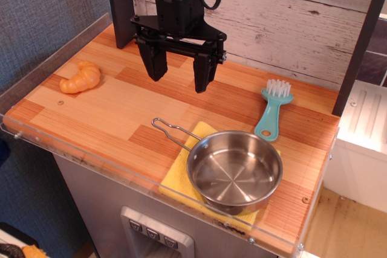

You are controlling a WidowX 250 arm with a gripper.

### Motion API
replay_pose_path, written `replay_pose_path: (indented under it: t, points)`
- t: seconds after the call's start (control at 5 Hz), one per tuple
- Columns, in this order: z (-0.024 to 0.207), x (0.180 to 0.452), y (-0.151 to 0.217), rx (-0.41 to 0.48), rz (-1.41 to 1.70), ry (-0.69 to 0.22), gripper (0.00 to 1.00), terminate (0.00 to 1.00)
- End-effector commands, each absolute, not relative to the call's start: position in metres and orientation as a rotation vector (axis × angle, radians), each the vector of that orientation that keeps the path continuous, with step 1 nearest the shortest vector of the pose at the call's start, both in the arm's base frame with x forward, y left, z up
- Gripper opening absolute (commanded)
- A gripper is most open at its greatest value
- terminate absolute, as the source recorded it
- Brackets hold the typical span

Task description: Place the crescent into the pan.

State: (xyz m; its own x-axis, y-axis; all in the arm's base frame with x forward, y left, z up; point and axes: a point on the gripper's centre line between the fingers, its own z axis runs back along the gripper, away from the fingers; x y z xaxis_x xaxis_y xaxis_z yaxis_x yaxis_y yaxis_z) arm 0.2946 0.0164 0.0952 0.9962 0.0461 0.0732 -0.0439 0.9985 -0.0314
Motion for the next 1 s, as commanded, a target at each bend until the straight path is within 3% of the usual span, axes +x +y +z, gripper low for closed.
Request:
replay_pose_path:
  t: [0.0, 0.6, 0.8]
  points:
    - [0.095, 0.295, 0.016, -0.030, 0.045, -0.074, 1.00, 0.00]
    - [0.097, 0.283, 0.148, 0.066, 0.221, -0.117, 1.00, 0.00]
    - [0.085, 0.282, 0.181, 0.090, 0.214, -0.087, 1.00, 0.00]
